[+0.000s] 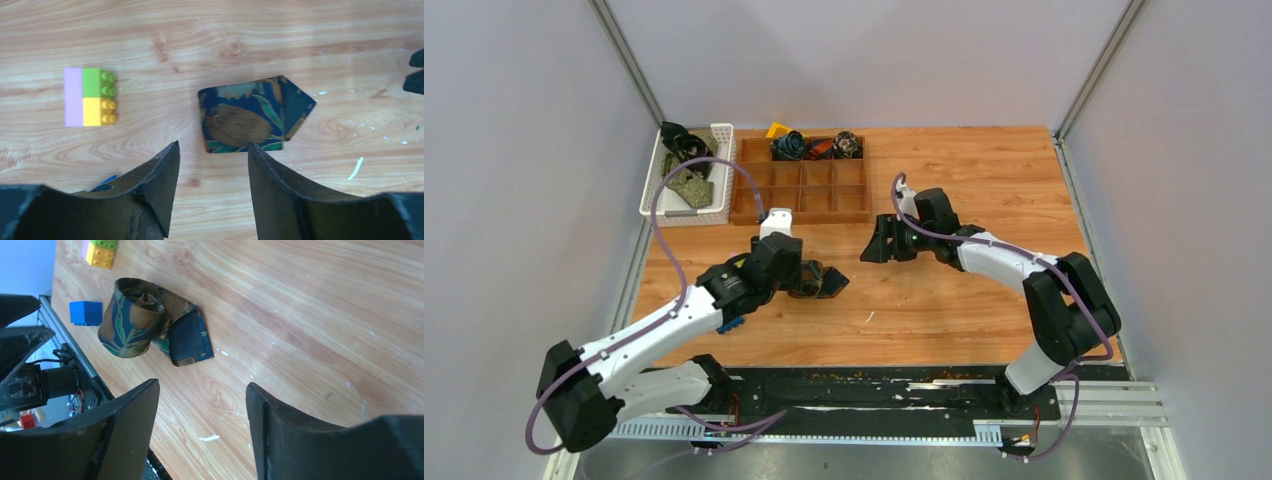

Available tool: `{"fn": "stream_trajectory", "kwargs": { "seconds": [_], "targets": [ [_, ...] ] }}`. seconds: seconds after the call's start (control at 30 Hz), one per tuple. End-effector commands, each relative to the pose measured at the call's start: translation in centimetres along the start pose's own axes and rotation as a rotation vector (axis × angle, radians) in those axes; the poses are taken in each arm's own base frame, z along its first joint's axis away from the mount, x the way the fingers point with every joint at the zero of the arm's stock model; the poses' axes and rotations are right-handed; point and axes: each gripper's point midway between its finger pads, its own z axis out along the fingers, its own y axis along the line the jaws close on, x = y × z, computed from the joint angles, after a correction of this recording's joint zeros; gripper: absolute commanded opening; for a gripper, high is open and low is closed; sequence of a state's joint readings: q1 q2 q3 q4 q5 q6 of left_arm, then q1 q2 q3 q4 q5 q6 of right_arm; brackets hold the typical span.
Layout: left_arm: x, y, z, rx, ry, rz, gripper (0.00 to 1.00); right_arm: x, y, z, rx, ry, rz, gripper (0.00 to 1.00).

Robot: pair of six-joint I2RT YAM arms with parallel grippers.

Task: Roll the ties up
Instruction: Roll the tie at the center of the board.

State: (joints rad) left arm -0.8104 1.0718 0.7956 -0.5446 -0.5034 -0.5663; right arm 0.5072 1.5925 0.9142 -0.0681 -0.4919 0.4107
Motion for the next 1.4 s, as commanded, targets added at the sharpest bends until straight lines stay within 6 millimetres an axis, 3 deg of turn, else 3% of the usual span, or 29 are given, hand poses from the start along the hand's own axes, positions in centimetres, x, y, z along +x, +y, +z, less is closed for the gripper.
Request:
{"fn": "stream_trajectory", "kwargs": {
  "seconds": [0.0, 0.27, 0.7, 0.87, 1.37],
  "targets": [
    [0.4, 2.0, 0.4, 0.004, -0.026, -0.064, 0.58, -0.8, 2.2, 0.8, -0.161, -0.016, -0.017, 0.69],
    [1.6, 2.1, 2.1, 0.044, -0.022, -0.066, 0.53, 1.1, 2.0, 3.3, -0.228, 0.079, 0.066, 0.76],
    [3.5, 0.8, 4.6, 0.095, 0.005, -0.044, 0.52, 4.3, 1.0, 7.1, -0.161, 0.220, 0.165, 0.76],
    [4.6, 0.2, 5.5, 0.114, 0.032, -0.051, 0.51, 4.8, 2.1, 7.6, -0.196, 0.249, 0.174, 0.76],
    [5.4, -0.2, 6.2, 0.130, 0.052, -0.050, 0.50, 5.1, 5.0, 9.4, -0.259, 0.280, 0.161, 0.69]
  ]
}}
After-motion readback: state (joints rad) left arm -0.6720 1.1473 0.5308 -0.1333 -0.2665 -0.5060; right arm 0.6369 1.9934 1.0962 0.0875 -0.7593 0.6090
